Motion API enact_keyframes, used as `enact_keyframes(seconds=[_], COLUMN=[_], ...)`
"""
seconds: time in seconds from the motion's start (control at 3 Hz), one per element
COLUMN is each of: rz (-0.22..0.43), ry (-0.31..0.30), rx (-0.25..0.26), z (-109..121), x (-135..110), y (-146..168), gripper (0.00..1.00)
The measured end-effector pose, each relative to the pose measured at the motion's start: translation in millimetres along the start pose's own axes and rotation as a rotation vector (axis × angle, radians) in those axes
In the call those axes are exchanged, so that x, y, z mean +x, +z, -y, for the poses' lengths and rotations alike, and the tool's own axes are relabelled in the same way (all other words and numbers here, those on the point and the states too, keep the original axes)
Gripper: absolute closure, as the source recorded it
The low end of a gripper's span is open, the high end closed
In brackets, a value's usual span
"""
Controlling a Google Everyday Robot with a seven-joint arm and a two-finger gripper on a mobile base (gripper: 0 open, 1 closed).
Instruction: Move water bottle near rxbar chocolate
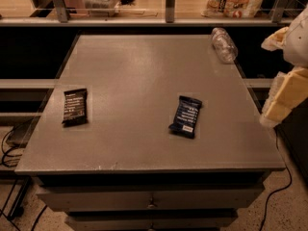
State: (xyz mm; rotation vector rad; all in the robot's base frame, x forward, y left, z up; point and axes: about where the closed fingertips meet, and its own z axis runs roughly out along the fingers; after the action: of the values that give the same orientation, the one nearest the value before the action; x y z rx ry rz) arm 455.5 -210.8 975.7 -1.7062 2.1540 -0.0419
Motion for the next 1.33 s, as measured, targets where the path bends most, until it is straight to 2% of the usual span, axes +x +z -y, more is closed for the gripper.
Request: enact_keyframes(seconds=[0.33, 1.0, 1.33], rz=[0.082, 0.160, 0.170], ry=[-0.027, -0.021, -0.022], rx=[0.018, 0.106, 0.130], z=[25.0, 92.1, 100.5], x=[-5.4, 3.5, 2.2], y=[13.5, 18.8, 10.1], gripper=[0.00, 0.00, 0.00])
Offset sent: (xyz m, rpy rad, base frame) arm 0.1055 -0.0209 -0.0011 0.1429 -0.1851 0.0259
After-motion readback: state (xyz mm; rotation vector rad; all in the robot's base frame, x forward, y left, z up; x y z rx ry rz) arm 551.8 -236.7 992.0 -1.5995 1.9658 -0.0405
